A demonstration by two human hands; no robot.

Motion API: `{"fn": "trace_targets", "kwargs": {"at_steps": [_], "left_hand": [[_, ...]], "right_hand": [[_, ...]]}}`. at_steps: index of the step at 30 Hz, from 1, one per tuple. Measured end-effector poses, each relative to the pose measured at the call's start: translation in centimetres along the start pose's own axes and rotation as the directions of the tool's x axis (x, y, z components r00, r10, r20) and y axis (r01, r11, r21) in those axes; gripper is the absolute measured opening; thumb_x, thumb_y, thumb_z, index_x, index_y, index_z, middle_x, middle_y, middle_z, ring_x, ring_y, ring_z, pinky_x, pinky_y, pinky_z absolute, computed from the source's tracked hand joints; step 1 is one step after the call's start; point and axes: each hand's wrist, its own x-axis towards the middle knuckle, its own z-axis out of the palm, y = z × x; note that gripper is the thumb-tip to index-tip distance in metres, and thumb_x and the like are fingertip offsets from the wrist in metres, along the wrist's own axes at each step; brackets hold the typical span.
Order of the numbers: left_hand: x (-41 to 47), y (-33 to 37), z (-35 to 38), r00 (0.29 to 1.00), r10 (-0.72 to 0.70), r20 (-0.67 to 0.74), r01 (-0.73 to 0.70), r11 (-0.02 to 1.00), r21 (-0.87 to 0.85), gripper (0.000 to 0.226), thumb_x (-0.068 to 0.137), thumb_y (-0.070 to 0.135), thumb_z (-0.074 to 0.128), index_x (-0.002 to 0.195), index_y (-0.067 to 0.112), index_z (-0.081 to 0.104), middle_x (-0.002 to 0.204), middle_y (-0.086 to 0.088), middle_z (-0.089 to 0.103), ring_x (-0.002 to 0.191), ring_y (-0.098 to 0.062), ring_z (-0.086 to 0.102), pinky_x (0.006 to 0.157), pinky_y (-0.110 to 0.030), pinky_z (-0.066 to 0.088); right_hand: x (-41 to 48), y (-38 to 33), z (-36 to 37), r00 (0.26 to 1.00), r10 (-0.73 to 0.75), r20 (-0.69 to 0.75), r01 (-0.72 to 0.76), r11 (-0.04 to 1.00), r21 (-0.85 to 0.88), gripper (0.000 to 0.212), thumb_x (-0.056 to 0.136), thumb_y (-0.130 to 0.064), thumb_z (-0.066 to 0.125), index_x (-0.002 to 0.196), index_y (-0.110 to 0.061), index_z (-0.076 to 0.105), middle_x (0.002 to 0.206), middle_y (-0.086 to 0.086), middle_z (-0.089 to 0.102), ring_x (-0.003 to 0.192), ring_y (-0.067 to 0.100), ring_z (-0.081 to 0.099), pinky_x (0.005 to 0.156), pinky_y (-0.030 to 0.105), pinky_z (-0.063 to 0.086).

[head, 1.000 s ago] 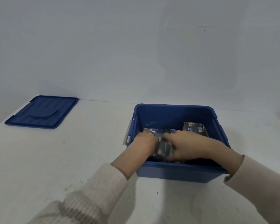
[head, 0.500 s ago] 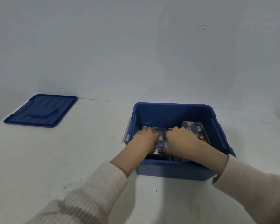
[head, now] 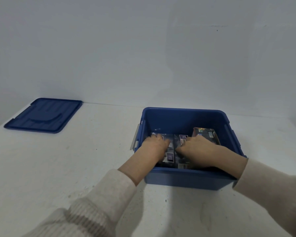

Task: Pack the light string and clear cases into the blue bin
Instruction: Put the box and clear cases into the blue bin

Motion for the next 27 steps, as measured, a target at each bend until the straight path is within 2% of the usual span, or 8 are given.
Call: {"fn": "trace_targets", "kwargs": {"at_steps": [4,7,11,14,16,20,25,27], "left_hand": [[-0.2,-0.1,0.2,1.000,-0.002,-0.008,0.002,0.999,-0.049,0.063,0.087,0.011,0.059,0.141,0.012,0.025,0.142,-0.022,0.033,0.130,-0.036,0.035,0.102,-0.043,0.039],[-1.0,-0.1,-0.4,0.982,0.032,-0.188,-0.072,0.976,-0.205,0.067,0.083,0.021,0.066,0.139,0.014,0.028,0.135,-0.015,0.038,0.125,-0.030,0.036,0.098,-0.040,0.043],[-1.6,-1.6,-1.7,0.730,-0.081,-0.679,-0.037,0.987,-0.158,0.056,0.076,0.011,0.070,0.127,0.010,0.049,0.125,-0.015,0.050,0.118,-0.033,0.044,0.089,-0.039,0.043],[-1.6,-3.7,-1.3,0.805,-0.316,-0.503,0.176,0.936,-0.306,0.069,0.090,0.016,0.053,0.148,0.016,0.016,0.150,-0.019,0.021,0.137,-0.038,0.020,0.107,-0.043,0.029],[-1.5,-4.8,-0.9,0.839,-0.373,-0.396,0.198,0.887,-0.417,0.070,0.093,0.018,0.046,0.149,0.017,0.004,0.148,-0.018,0.025,0.129,-0.037,0.034,0.098,-0.042,0.036],[-1.3,-7.1,-0.3,0.832,-0.369,-0.415,0.153,0.871,-0.467,0.069,0.095,0.018,0.042,0.150,0.018,0.000,0.128,-0.014,0.048,0.104,-0.030,0.054,0.073,-0.034,0.040],[-1.9,-10.9,0.1,0.855,-0.384,-0.348,0.166,0.840,-0.517,0.068,0.096,0.027,0.043,0.150,0.022,0.002,0.131,-0.015,0.047,0.114,-0.032,0.050,0.088,-0.040,0.044],[-2.3,-12.4,0.2,0.876,-0.367,-0.313,0.061,0.728,-0.683,0.062,0.097,0.040,0.040,0.150,0.023,0.012,0.142,-0.012,0.043,0.128,-0.030,0.042,0.103,-0.039,0.036]], "right_hand": [[-0.3,0.5,0.6,0.996,-0.008,-0.086,0.018,0.993,0.120,0.032,0.090,-0.035,0.054,0.118,-0.021,0.054,0.116,0.003,0.060,0.106,0.020,0.052,0.088,0.034,0.043],[-1.3,2.3,0.9,0.958,0.151,-0.242,0.005,0.840,0.542,0.031,0.084,-0.042,0.060,0.112,-0.026,0.059,0.110,-0.003,0.055,0.105,0.013,0.045,0.091,0.029,0.039],[-3.1,4.9,1.5,0.726,0.590,-0.354,-0.251,0.707,0.661,0.046,0.084,-0.047,0.056,0.125,-0.025,0.055,0.135,0.008,0.043,0.129,0.028,0.029,0.105,0.040,0.026],[-3.4,4.9,1.9,0.729,0.674,-0.116,-0.390,0.549,0.739,0.054,0.089,-0.039,0.056,0.139,-0.028,0.039,0.153,0.010,0.016,0.140,0.027,0.009,0.111,0.042,0.021],[-3.2,4.3,1.7,0.728,0.679,-0.092,-0.362,0.495,0.790,0.054,0.090,-0.036,0.055,0.140,-0.028,0.036,0.155,0.008,0.010,0.142,0.023,0.006,0.110,0.040,0.024],[-1.8,3.2,0.5,0.724,0.681,-0.108,-0.342,0.491,0.802,0.052,0.090,-0.035,0.054,0.139,-0.025,0.039,0.155,0.008,0.010,0.142,0.024,0.005,0.110,0.038,0.024],[1.7,1.2,-1.8,0.729,0.682,-0.058,-0.446,0.537,0.716,0.054,0.090,-0.045,0.049,0.140,-0.030,0.034,0.155,0.012,0.010,0.143,0.031,0.001,0.115,0.051,0.007],[3.6,-0.9,-3.6,0.762,0.642,-0.081,-0.414,0.580,0.701,0.059,0.091,-0.048,0.047,0.144,-0.032,0.026,0.157,0.010,0.005,0.144,0.030,-0.005,0.115,0.053,0.001]]}}
